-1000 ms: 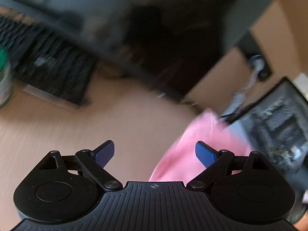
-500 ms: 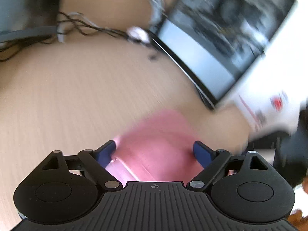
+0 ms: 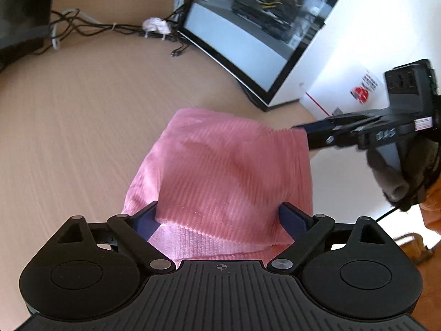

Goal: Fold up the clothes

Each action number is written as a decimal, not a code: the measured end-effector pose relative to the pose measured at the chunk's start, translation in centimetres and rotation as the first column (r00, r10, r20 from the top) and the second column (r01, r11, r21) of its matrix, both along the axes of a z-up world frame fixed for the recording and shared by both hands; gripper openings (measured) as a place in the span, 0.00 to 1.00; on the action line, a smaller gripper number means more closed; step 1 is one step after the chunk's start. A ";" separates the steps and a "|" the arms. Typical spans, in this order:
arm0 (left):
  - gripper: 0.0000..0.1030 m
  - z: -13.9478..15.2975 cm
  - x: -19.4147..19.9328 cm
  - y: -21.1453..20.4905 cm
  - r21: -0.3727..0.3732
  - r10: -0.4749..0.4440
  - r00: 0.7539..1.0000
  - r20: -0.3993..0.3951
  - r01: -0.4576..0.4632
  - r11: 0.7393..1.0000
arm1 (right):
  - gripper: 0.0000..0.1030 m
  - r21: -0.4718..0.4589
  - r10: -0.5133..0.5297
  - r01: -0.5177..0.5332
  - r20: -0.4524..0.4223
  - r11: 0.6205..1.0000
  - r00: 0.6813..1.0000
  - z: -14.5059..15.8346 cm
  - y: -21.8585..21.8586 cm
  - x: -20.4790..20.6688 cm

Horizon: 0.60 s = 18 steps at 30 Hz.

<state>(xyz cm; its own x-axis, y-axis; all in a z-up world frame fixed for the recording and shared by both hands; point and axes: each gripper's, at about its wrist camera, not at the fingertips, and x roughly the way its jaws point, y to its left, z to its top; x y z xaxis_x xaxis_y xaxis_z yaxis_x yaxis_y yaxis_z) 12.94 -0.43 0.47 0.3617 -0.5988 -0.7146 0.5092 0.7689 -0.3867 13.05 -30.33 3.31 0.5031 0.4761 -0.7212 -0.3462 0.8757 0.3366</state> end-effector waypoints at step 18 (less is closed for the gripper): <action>0.92 -1.7 2.3 4.3 0.001 0.149 0.988 -0.051 -0.149 0.989 | 0.48 0.097 0.076 -0.061 -0.168 0.993 0.983 -8.8 8.3 6.7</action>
